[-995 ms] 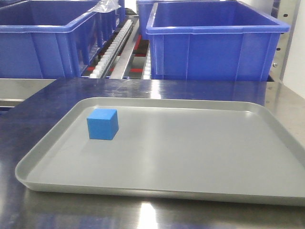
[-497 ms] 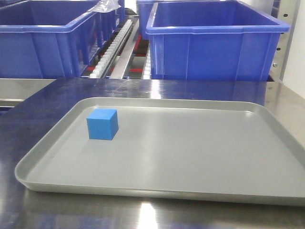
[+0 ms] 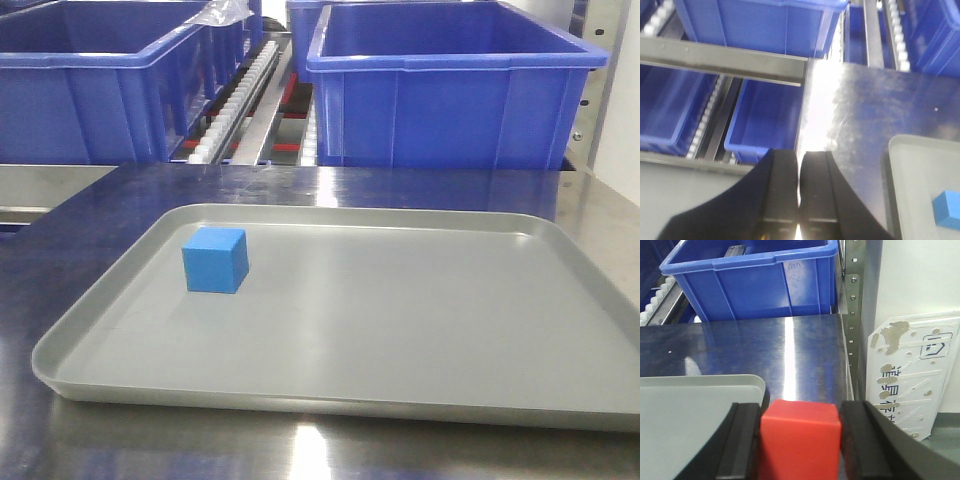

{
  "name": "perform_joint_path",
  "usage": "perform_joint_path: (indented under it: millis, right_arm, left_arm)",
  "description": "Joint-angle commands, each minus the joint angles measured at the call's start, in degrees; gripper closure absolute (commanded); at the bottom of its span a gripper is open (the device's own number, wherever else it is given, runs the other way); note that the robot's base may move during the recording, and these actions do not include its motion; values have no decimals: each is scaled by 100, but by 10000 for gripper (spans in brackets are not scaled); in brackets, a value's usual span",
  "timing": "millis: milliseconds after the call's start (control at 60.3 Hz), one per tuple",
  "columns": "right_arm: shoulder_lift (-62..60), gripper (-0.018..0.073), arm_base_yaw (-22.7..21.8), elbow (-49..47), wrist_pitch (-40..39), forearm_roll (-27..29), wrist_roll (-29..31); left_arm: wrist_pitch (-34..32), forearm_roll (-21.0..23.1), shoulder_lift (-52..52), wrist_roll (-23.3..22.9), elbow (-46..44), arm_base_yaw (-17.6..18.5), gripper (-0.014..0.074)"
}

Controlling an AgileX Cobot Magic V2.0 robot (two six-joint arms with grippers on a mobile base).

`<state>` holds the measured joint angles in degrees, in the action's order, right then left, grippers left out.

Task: Sort and place red and blue blocks on shelf

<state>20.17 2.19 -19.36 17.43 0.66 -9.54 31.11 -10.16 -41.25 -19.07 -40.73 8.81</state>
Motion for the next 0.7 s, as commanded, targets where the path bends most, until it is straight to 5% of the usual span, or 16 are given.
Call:
perform_joint_path:
  millis: [0,249,332,497,680]
  right_arm:
    - [12,508,-46,-164,-520,-66,7]
    - [12,508,-46,-164,-520,-66,7]
    - [12,508,-46,-164,-520,-66,7]
    - [12,508,-46,-164,-520,-66,7]
    - [12,508,-46,-164,-520,-66,7]
  left_arm:
    - [-247,118,-113,-4,-213,48,473]
    - [271,662,-471,145,-213,57,465]
    - [547,1016,-606,632,-213,114,390]
    - [549,1399,-969,742,-213,335,116]
    - [649,1816,-1586,768,-511,713,96]
